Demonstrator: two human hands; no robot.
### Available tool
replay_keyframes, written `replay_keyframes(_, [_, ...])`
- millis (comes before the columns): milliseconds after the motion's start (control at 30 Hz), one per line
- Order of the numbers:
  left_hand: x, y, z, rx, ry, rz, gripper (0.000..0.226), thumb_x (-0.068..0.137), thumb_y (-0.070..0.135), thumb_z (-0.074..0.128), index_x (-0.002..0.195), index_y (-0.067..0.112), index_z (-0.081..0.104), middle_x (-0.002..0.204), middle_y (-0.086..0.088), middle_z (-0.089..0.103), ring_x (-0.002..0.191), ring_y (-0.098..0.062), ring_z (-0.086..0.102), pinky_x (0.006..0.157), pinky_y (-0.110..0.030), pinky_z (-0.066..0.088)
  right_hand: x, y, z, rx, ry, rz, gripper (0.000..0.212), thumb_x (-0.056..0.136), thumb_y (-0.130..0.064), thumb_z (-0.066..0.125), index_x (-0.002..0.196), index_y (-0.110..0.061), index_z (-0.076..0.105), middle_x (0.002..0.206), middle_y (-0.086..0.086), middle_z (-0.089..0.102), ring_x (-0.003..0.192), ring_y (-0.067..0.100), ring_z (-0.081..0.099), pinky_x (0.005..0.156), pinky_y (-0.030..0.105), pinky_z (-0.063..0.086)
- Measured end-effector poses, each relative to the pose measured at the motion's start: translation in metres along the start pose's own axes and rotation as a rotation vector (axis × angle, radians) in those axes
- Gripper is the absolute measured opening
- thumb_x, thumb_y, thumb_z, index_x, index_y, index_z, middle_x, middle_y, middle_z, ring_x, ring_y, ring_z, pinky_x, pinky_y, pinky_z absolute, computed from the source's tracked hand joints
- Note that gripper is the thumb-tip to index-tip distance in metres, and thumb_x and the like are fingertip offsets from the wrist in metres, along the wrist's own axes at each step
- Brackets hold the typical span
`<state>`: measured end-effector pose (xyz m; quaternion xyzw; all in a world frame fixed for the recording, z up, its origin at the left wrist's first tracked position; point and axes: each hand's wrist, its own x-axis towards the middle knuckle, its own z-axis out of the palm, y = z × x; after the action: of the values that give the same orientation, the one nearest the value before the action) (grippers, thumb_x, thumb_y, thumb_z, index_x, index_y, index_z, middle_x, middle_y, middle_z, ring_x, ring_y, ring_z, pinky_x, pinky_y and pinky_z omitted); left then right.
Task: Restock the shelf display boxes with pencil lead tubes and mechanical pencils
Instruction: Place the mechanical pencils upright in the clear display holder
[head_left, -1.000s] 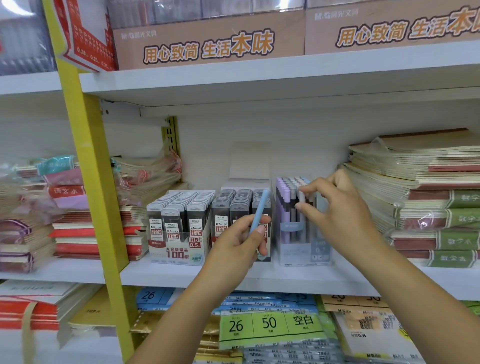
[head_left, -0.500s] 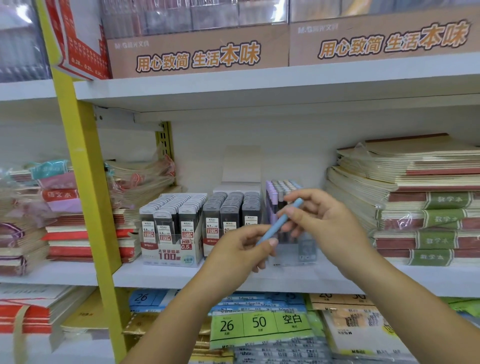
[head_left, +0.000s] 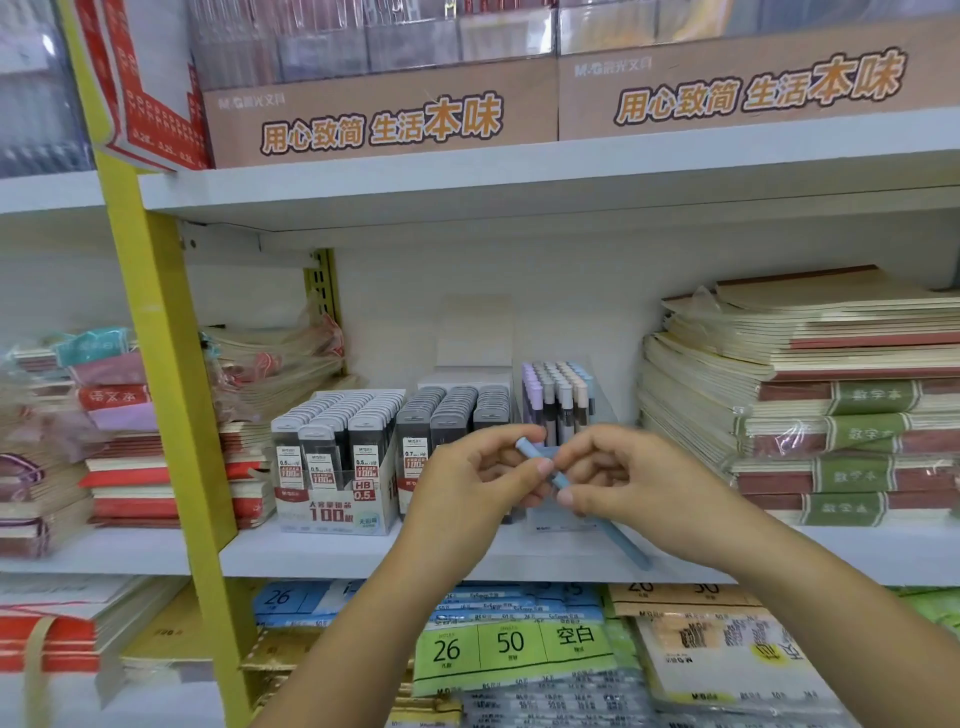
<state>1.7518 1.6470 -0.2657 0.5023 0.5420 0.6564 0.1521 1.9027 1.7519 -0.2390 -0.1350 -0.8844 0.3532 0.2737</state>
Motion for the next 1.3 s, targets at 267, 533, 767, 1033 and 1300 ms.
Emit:
replay_keyframes(267, [0.010, -0.022, -0.004, 1.064, 0.246, 0.403, 0.073, 0.084, 0.053, 0.070, 0.146, 0.024, 0.047, 0.147, 0.005, 0.047, 0.141, -0.010, 0.030, 0.119, -0.030, 0.017, 0.015, 0.001, -0.048, 0.254, 0.526, -0.233, 0.066, 0.092, -0.002, 0.058, 0.133, -0.050, 0.038, 0.087, 0.004, 0.069, 0.085, 0.016, 0.073, 0.078, 0.034, 0.057])
replay_keyframes(533, [0.017, -0.046, -0.001, 1.319, 0.165, 0.364, 0.084, 0.080, 0.067, 0.056, 0.148, 0.019, 0.046, 0.159, -0.005, 0.039, 0.152, -0.025, 0.022, 0.123, -0.054, 0.008, 0.032, 0.024, -0.039, 0.079, 0.639, -0.335, 0.055, 0.091, -0.004, 0.061, 0.113, -0.053, 0.046, 0.102, -0.011, 0.054, 0.084, 0.009, 0.072, 0.077, 0.032, 0.058])
replay_keyframes(767, [0.019, -0.052, -0.001, 1.325, 0.187, 0.398, 0.078, 0.080, 0.065, 0.054, 0.142, 0.019, 0.052, 0.157, -0.005, 0.042, 0.151, -0.026, 0.025, 0.123, -0.056, 0.014, 0.040, 0.043, -0.028, -0.213, 0.582, -0.219, 0.045, 0.088, -0.017, 0.068, 0.118, -0.042, 0.047, 0.090, -0.014, 0.058, 0.074, -0.004, 0.062, 0.063, 0.011, 0.047])
replay_keyframes(1033, [0.019, -0.054, -0.003, 1.293, 0.178, 0.385, 0.076, 0.082, 0.066, 0.054, 0.143, 0.021, 0.052, 0.160, -0.003, 0.037, 0.153, -0.023, 0.019, 0.124, -0.055, 0.011, 0.039, 0.040, -0.018, -0.321, 0.571, -0.213, 0.043, 0.087, -0.017, 0.069, 0.124, -0.030, 0.051, 0.084, -0.016, 0.058, 0.078, -0.006, 0.059, 0.063, 0.004, 0.042])
replay_keyframes(1300, [0.019, -0.055, -0.004, 1.278, 0.176, 0.394, 0.074, 0.082, 0.063, 0.062, 0.142, 0.022, 0.053, 0.160, -0.002, 0.037, 0.153, -0.023, 0.019, 0.124, -0.056, 0.012, 0.041, 0.048, -0.009, -0.508, 0.594, -0.190, 0.039, 0.089, -0.026, 0.067, 0.124, -0.029, 0.051, 0.080, -0.020, 0.055, 0.078, 0.005, 0.053, 0.057, 0.017, 0.038])
